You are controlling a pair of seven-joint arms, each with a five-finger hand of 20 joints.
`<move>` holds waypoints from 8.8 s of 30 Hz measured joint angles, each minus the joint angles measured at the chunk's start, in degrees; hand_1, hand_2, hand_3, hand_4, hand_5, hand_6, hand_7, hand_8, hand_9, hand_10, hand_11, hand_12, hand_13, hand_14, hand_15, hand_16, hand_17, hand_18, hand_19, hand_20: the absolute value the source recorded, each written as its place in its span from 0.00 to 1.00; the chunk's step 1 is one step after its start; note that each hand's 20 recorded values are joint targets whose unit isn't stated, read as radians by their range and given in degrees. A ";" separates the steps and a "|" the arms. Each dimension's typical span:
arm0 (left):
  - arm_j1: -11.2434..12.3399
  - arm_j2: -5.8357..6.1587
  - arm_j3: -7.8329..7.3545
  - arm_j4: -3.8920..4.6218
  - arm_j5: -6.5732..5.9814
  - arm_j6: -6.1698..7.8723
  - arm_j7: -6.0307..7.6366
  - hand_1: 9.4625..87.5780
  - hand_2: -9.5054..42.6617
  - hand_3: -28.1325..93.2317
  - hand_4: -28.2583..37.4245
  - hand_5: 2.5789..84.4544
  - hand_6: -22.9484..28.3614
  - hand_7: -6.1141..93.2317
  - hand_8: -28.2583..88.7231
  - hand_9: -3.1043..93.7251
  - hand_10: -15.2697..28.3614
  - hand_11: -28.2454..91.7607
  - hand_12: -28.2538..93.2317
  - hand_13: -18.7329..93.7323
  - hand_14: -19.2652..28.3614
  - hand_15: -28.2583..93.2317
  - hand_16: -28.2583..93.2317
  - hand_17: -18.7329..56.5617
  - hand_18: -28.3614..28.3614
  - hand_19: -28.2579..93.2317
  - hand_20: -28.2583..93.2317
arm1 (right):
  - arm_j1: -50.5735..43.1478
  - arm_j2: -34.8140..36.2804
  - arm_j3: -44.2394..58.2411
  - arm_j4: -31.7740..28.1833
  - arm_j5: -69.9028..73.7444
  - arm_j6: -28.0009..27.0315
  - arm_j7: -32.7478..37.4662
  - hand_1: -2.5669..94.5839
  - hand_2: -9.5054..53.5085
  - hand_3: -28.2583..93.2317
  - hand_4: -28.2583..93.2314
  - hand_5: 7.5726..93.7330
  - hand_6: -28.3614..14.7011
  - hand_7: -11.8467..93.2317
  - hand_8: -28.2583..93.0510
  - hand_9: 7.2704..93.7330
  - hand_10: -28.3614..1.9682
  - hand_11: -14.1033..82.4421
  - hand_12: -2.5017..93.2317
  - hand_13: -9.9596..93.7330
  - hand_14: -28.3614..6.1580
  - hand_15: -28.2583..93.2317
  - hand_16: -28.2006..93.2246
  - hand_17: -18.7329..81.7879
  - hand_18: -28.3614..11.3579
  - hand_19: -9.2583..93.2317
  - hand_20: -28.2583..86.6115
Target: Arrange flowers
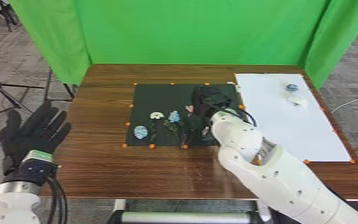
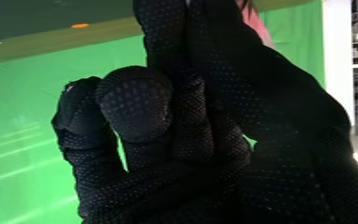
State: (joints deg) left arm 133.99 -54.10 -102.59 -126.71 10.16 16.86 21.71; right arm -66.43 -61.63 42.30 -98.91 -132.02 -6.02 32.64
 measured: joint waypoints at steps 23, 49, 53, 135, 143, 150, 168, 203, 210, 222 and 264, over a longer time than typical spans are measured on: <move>-2.24 0.25 0.52 0.70 0.66 0.63 -1.71 0.22 0.42 0.81 0.00 0.44 0.57 0.20 0.17 0.33 0.64 0.42 0.30 0.34 0.67 0.51 0.17 0.18 0.72 0.47 0.31 | -3.16 -1.79 2.23 -2.01 -2.08 -9.77 -0.75 0.60 0.00 0.82 0.00 0.68 0.63 0.36 0.21 0.74 0.50 0.33 0.23 0.77 0.68 0.67 0.58 0.52 0.10 0.88 0.56; -0.46 0.22 0.18 0.30 -0.18 0.96 0.87 0.20 0.40 0.80 0.00 0.44 0.58 0.20 0.17 0.33 0.65 0.42 0.30 0.34 0.68 0.51 0.16 0.17 0.72 0.46 0.31 | -5.02 1.97 13.61 -4.98 1.08 -7.71 3.17 0.43 0.00 0.88 0.00 0.54 0.51 0.28 0.14 0.54 0.32 0.29 0.19 0.60 0.38 0.66 0.39 0.46 0.09 0.81 0.50; 0.15 0.22 0.18 0.06 -0.32 0.96 1.39 0.20 0.40 0.80 0.00 0.44 0.58 0.20 0.17 0.33 0.65 0.42 0.30 0.34 0.68 0.51 0.16 0.17 0.72 0.46 0.31 | -5.41 5.33 18.33 0.52 1.90 -2.55 5.38 0.43 0.00 0.89 0.00 0.54 0.54 0.30 0.13 0.53 0.35 0.29 0.19 0.54 0.36 0.63 0.37 0.43 0.13 0.76 0.48; 1.14 -0.34 -0.86 -0.68 -1.59 2.15 0.41 0.23 0.38 0.81 0.00 0.44 0.58 0.21 0.16 0.33 0.65 0.43 0.30 0.33 0.68 0.53 0.16 0.18 0.71 0.47 0.31 | -0.67 10.35 1.75 -0.22 2.80 3.77 -5.13 0.59 0.00 0.83 0.00 0.69 0.62 0.41 0.23 0.76 0.55 0.30 0.30 0.74 0.63 0.64 0.56 0.52 0.12 0.91 0.61; 1.04 -0.19 -0.70 -0.26 -3.57 0.35 2.67 0.25 0.27 0.82 0.00 0.43 0.57 0.21 0.17 0.32 0.64 0.42 0.30 0.31 0.67 0.50 0.16 0.18 0.71 0.45 0.30 | -1.55 10.44 2.71 -1.96 4.22 2.03 -4.99 0.56 0.00 0.85 0.00 0.63 0.63 0.36 0.12 0.63 0.46 0.32 0.19 0.72 0.60 0.64 0.54 0.51 0.12 0.90 0.58; 1.14 -0.15 -0.62 -0.14 -3.88 -0.52 3.55 0.26 0.21 0.82 0.01 0.41 0.57 0.21 0.17 0.31 0.64 0.41 0.31 0.31 0.66 0.49 0.17 0.18 0.71 0.45 0.31 | -2.52 10.66 4.00 -3.60 4.53 0.44 -5.00 0.55 0.00 0.85 0.00 0.61 0.61 0.36 0.11 0.58 0.43 0.29 0.18 0.71 0.59 0.64 0.52 0.51 0.12 0.90 0.58; 1.29 -0.11 -0.37 -0.17 -3.86 -0.42 3.60 0.26 0.23 0.81 0.01 0.42 0.58 0.21 0.17 0.32 0.65 0.42 0.31 0.32 0.68 0.51 0.17 0.18 0.71 0.45 0.31 | -7.19 10.99 15.46 -7.54 10.45 -1.56 -2.55 0.37 0.00 0.87 0.02 0.47 0.51 0.28 0.14 0.45 0.29 0.25 0.19 0.56 0.35 0.67 0.38 0.46 0.09 0.86 0.56; -3.47 2.00 4.05 0.79 -3.81 -0.72 3.50 0.22 0.33 0.81 0.00 0.43 0.58 0.20 0.17 0.31 0.65 0.41 0.31 0.33 0.69 0.51 0.17 0.17 0.71 0.46 0.31 | 17.22 15.15 8.06 30.88 19.67 -7.91 1.03 0.37 0.00 0.94 0.02 0.25 0.49 0.29 0.13 0.20 0.45 0.26 0.11 0.28 0.43 0.47 0.23 0.32 0.25 0.63 0.41; -3.82 2.27 4.45 0.84 -3.81 -0.74 3.87 0.22 0.33 0.81 0.00 0.43 0.58 0.20 0.17 0.31 0.65 0.42 0.31 0.33 0.69 0.51 0.17 0.17 0.71 0.46 0.31 | 18.95 14.34 8.50 35.78 21.82 -16.56 -4.83 0.40 0.07 0.95 0.02 0.24 0.47 0.30 0.12 0.19 0.49 0.29 0.09 0.29 0.47 0.50 0.22 0.33 0.26 0.64 0.42; -4.47 2.24 4.70 1.17 -3.45 -0.95 2.83 0.22 0.34 0.81 0.00 0.43 0.58 0.20 0.17 0.32 0.65 0.42 0.31 0.33 0.69 0.51 0.17 0.18 0.71 0.46 0.31 | 15.76 15.45 7.19 33.22 17.40 -8.12 -4.50 0.61 0.00 0.83 0.00 0.54 0.67 0.44 0.07 0.59 0.57 0.43 0.21 0.63 0.69 0.60 0.47 0.48 0.29 0.81 0.50; -2.55 1.42 2.65 1.06 -2.64 -0.95 2.69 0.22 0.35 0.81 0.00 0.44 0.58 0.20 0.17 0.33 0.65 0.42 0.31 0.34 0.68 0.51 0.17 0.18 0.71 0.46 0.31 | -18.45 24.47 21.64 -12.60 9.69 -0.89 -10.01 0.63 0.00 0.83 0.00 0.72 0.67 0.56 0.31 0.86 0.66 0.36 0.56 0.77 0.65 0.68 0.58 0.52 0.16 0.88 0.60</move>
State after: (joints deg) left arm 131.45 -52.68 -99.93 -125.65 7.52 15.90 24.40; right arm -84.88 -37.16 63.94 -111.51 -122.34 -6.91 22.63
